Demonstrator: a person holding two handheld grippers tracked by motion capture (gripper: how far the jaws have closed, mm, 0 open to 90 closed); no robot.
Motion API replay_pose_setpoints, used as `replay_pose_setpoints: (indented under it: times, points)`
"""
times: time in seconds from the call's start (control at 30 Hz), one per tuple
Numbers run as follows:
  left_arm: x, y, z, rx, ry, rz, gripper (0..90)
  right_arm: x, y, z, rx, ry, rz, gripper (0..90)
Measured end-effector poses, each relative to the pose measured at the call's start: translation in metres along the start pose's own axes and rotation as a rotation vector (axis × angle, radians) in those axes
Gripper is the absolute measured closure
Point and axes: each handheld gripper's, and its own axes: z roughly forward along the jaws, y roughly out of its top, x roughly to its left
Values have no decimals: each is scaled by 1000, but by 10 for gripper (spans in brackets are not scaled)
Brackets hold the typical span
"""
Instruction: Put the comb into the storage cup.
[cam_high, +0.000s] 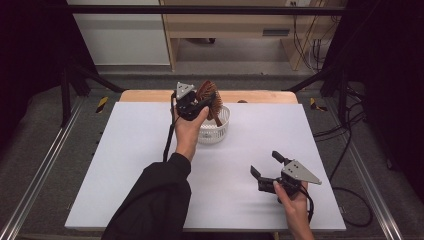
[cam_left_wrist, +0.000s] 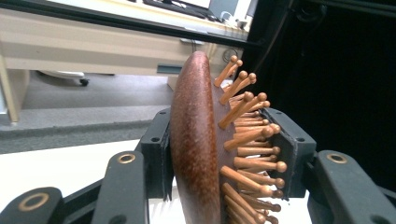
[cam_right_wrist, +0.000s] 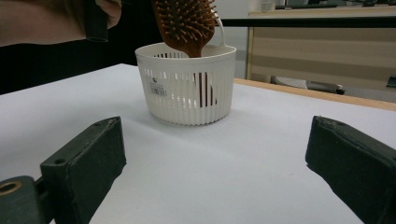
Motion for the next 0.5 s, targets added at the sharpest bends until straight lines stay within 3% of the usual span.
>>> replay_pose_setpoints:
  times: [0.37, 0.5]
  points:
    - [7, -2, -9, 24, -37, 65, 464, 0, -1, 1, -2, 11, 13, 50]
    - [9, -2, -11, 25, -36, 59, 461, 1, -1, 1, -3, 9, 16, 49]
